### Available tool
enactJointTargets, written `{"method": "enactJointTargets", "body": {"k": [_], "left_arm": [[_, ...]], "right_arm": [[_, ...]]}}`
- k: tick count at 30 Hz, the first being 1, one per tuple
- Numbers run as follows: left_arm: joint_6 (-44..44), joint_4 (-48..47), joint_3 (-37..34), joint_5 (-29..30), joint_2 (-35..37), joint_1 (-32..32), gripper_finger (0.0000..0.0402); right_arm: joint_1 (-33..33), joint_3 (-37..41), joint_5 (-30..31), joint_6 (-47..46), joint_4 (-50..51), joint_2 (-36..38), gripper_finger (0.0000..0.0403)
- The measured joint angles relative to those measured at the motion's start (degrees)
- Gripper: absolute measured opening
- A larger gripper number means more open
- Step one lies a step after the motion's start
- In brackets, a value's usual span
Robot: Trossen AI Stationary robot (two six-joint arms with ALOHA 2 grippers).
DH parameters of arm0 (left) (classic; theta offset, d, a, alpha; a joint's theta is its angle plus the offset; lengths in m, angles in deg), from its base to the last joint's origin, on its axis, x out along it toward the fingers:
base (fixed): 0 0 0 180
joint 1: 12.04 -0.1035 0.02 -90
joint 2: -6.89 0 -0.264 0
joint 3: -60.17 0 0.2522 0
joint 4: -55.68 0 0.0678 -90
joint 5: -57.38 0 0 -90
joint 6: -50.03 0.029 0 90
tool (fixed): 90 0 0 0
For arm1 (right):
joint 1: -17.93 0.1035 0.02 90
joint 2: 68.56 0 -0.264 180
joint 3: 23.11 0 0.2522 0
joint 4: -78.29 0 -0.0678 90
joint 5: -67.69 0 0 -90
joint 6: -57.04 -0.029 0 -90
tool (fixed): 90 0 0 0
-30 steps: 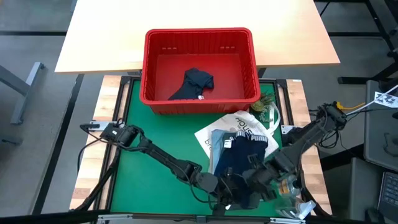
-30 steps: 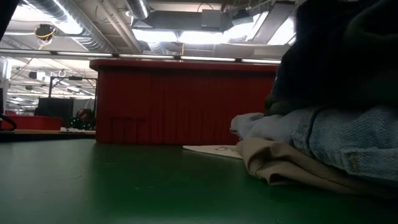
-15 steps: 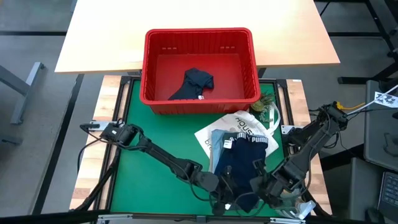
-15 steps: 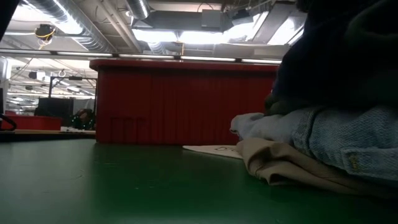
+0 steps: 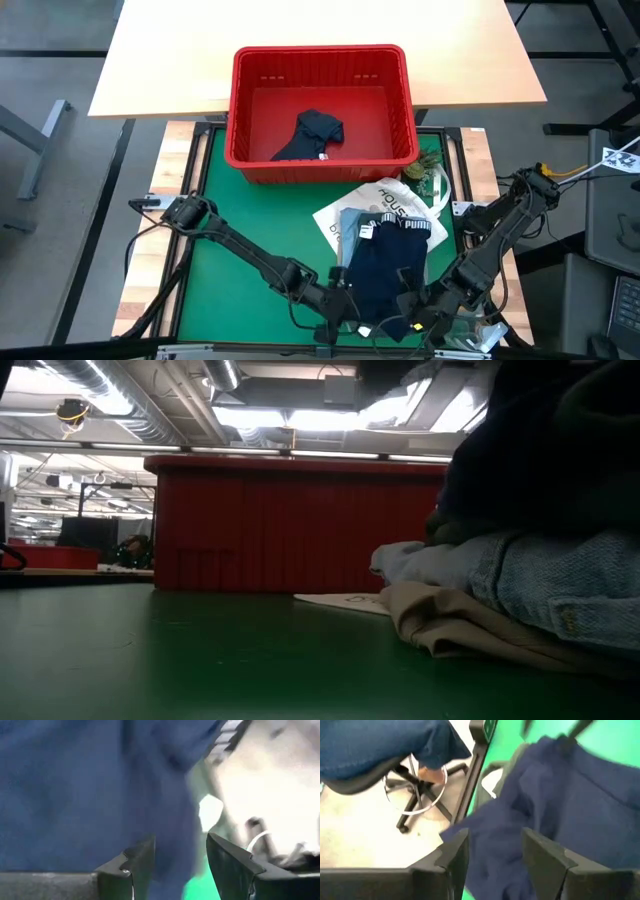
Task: Fold Laundry from Bin
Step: Stack the dark blue boxer on top of the green polo shirt
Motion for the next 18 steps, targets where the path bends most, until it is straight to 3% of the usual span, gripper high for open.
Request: {"method": "enactJointTargets", "body": {"k": [7,18], "left_arm": [[2.1,-3.0,0.0,10.4,-0.2,1.4,0.0172],[2.6,-4.7,0.0,10.3,-0.2,1.8,0.0130]], "right_arm": [[0.0,0.0,2.2,0.2,-0.5,0.0,0.0177],[0.0,0.0,3.0,0.2,-0.5,0.0,0.0177]]}}
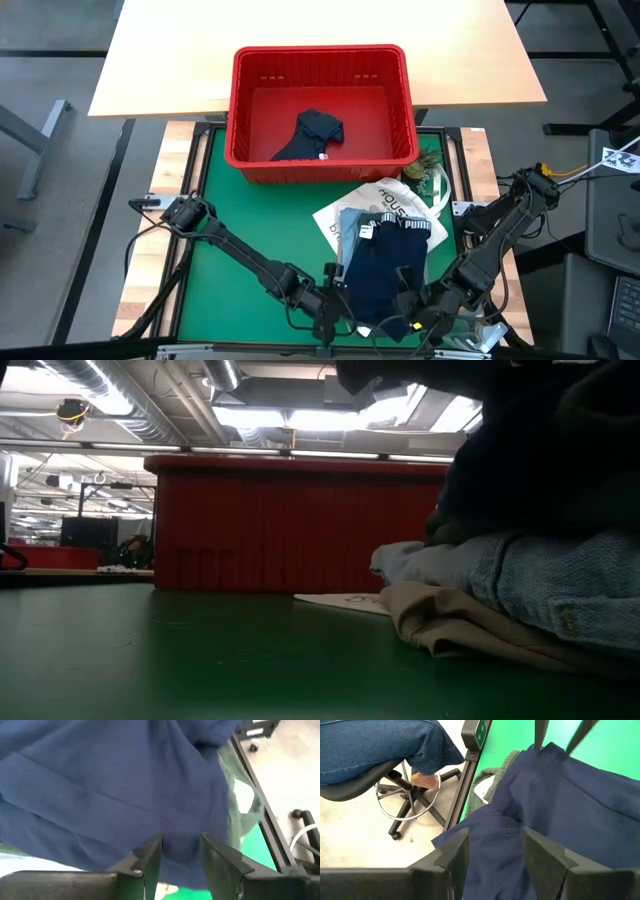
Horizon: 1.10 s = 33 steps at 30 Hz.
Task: Fold Laundry from Bin
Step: Stack the dark blue boxer on top of the green polo shirt
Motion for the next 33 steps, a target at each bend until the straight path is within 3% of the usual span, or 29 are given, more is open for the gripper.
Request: {"method": "enactJointTargets", "body": {"k": [11,17,33], "left_arm": [[0.0,-1.2,0.0,0.5,0.0,0.2,0.0082],[-2.0,-1.1,0.0,2.0,0.0,0.3,0.0010],[-11.9,-8.0,0.0,2.8,2.6,4.4,0.0001]], "right_arm": [[0.0,0.0,0.0,0.0,0.0,0.0,0.0177],[0.0,0.0,0.0,0.0,0.1,0.0,0.0177],[0.1,0.0,-1.5,-1.1,-7.3,-0.6,0.0177]]}}
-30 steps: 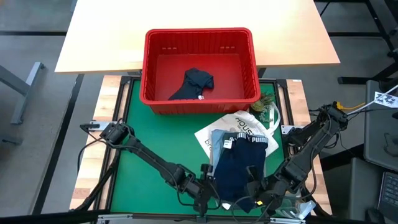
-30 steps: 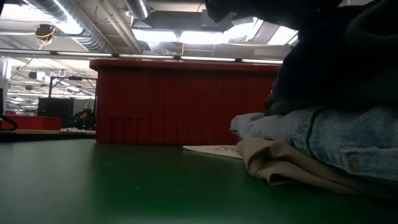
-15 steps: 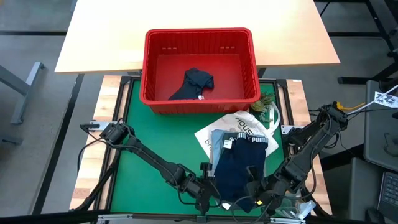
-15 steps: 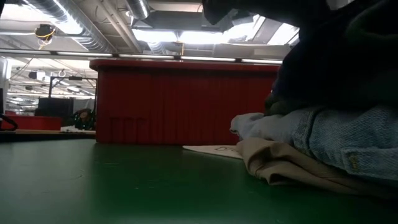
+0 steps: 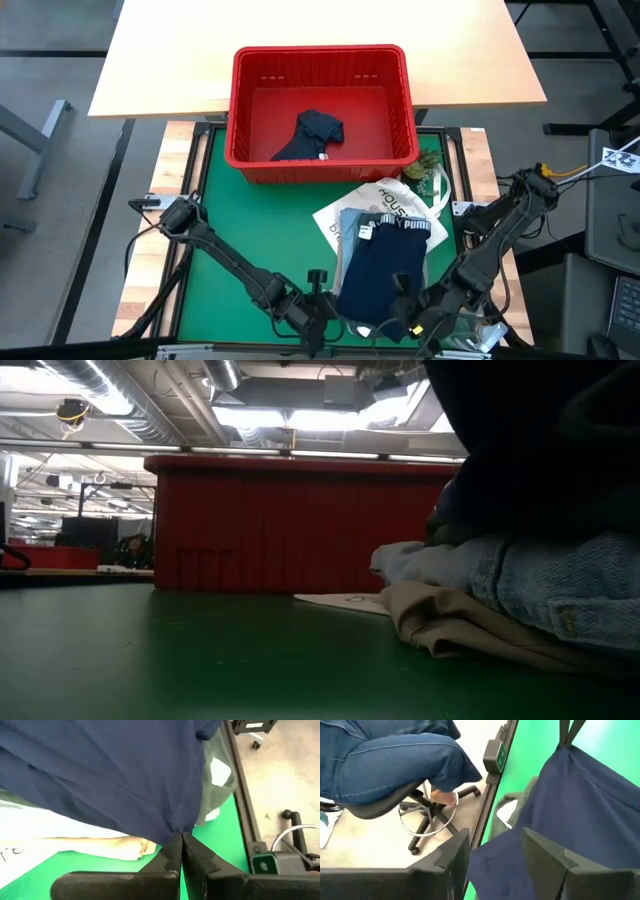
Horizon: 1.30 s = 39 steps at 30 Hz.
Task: Fold Laundry from Bin
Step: Stack the dark blue boxer on top of the green polo shirt
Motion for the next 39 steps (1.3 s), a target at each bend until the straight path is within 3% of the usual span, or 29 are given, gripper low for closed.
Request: {"method": "enactJointTargets", "body": {"k": [12,22,33,39], "left_arm": [[-3.0,-0.2,0.0,-2.8,0.0,1.9,0.0000],[-2.9,-0.2,0.0,-2.8,-0.1,2.1,0.0003],[-2.8,-0.1,0.0,-2.8,-0.2,2.2,0.0109],[-0.7,4.8,0.0,-2.6,-0.2,1.9,0.0132]], "right_arm": [[0.0,0.0,-3.1,0.9,1.5,-6.7,0.0177],[-0.1,0.0,-5.2,1.1,1.7,-7.0,0.0177],[-0.1,0.0,-6.5,1.1,2.1,-6.9,0.0177],[0.0,0.0,-6.3,0.9,5.4,-5.4,0.0177]]}}
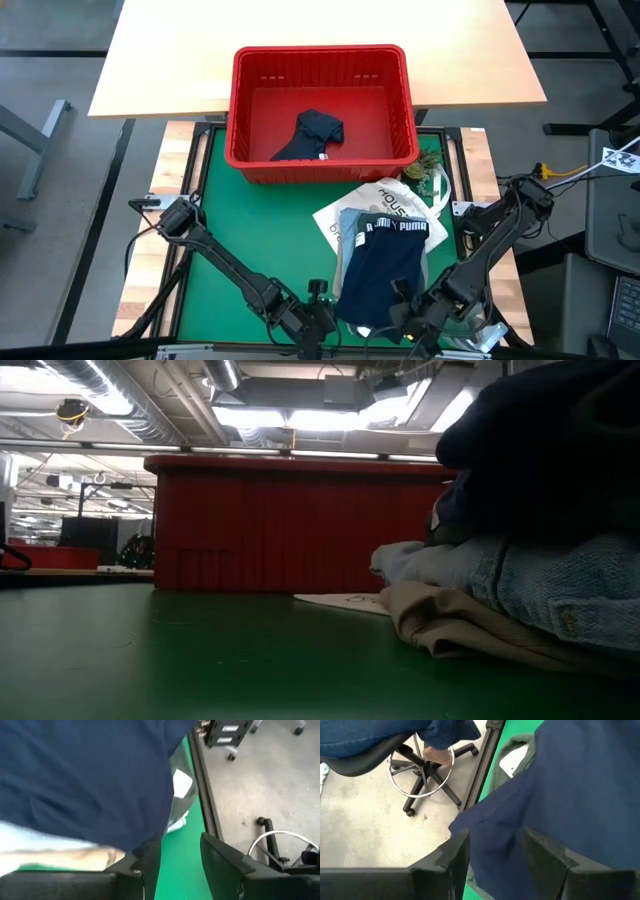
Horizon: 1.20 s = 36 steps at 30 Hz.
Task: Fold Laundry from Bin
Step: Stack the dark blue boxer on top of the green polo shirt
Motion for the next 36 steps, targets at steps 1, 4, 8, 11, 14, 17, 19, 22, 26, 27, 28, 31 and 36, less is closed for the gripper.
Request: {"method": "enactJointTargets", "body": {"k": [1,4,8,11,14,17,19,22,26,27,28,31,36], "left_arm": [[0.8,0.9,0.0,0.0,0.0,-0.1,0.0132],[2.4,4.0,0.0,0.0,0.0,-0.6,0.0133],[2.5,8.5,0.0,0.2,0.0,-1.6,0.0133],[2.6,11.3,0.0,0.2,0.0,-2.8,0.0133],[2.5,11.8,0.0,0.4,-0.4,-3.9,0.0133],[2.5,11.7,0.0,0.3,-2.3,-4.3,0.0133],[2.5,11.0,0.0,-0.1,-3.7,-4.2,0.0133],[2.5,10.2,0.0,-0.3,-5.2,-4.1,0.0133],[2.4,9.3,0.0,-0.3,-5.9,-3.9,0.0133],[2.4,9.3,0.0,-0.3,-5.9,-3.9,0.0133],[2.4,9.3,0.0,-0.4,-5.9,-3.9,0.0133],[2.5,9.5,0.0,-0.4,-5.9,-3.9,0.0133],[2.4,9.7,0.0,-0.3,-5.9,-3.9,0.0133]], "right_arm": [[0.0,0.0,0.2,0.0,0.0,0.2,0.0177],[0.0,0.0,1.2,0.1,0.0,1.1,0.0177],[0.0,-0.1,2.0,0.1,0.2,1.2,0.0177],[0.0,-0.1,2.5,0.1,0.9,1.2,0.0177],[0.0,-0.1,5.6,0.1,1.2,1.2,0.0177],[0.0,-0.1,7.9,0.1,1.4,1.2,0.0177],[0.0,-0.1,7.9,0.1,1.3,0.6,0.0177],[0.0,-0.1,7.8,0.1,1.4,-1.3,0.0177],[0.0,0.0,5.9,0.1,1.4,-4.7,0.0177],[0.0,0.0,5.3,0.2,1.4,-5.6,0.0177],[0.0,0.0,4.8,0.3,1.4,-6.4,0.0177],[0.0,0.0,4.4,1.7,1.4,-8.1,0.0177],[0.0,0.0,4.1,2.0,1.7,-7.7,0.0177]]}}
